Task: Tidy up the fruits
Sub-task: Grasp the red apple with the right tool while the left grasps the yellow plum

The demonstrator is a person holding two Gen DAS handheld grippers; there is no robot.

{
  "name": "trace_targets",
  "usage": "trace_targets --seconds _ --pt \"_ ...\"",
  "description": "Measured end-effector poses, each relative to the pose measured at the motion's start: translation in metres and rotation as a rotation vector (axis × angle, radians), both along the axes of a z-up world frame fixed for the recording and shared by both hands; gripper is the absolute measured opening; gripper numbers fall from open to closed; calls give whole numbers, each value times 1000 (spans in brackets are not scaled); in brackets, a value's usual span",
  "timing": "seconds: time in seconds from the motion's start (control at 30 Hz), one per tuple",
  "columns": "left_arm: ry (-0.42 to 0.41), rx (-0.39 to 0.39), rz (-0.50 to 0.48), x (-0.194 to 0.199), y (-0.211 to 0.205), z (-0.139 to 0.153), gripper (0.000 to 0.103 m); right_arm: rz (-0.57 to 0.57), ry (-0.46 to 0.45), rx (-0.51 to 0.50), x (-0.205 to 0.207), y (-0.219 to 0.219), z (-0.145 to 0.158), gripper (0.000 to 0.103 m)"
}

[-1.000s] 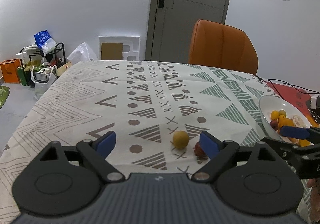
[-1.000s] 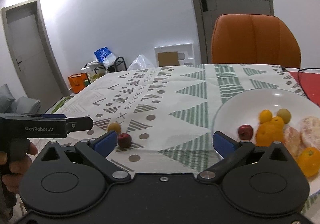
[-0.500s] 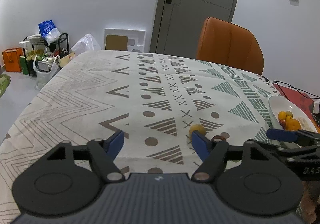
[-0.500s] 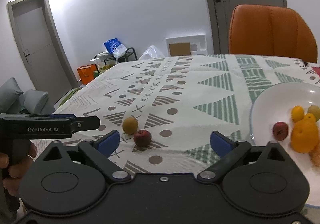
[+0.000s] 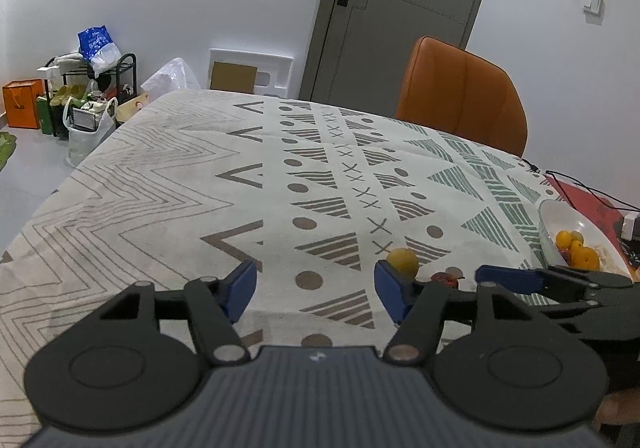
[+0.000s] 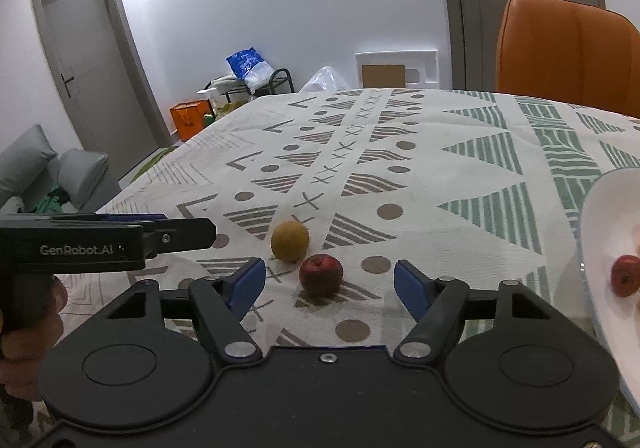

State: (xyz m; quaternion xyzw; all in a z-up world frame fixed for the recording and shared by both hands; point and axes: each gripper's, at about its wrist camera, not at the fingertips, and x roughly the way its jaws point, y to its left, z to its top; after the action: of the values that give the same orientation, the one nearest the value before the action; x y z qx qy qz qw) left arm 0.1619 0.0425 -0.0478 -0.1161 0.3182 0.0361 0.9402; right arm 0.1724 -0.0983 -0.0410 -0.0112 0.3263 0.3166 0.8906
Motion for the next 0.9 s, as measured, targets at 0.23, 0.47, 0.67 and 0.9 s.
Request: trace_targets --seconds 0.23,0.47,0.67,0.9 --pt "2 -6 -3 2 1 0 64 3 -9 -21 1 7 -2 23" --pt "-5 -13 -25 9 -8 -1 61 -16 -28 -12 -4 -7 6 23" --pt "-4 -15 -59 16 -22 -2 58 -56 -41 -8 -9 -25 13 23" --pt "1 -13 -74 22 -31 -4 57 -101 -50 6 -11 -41 16 23"
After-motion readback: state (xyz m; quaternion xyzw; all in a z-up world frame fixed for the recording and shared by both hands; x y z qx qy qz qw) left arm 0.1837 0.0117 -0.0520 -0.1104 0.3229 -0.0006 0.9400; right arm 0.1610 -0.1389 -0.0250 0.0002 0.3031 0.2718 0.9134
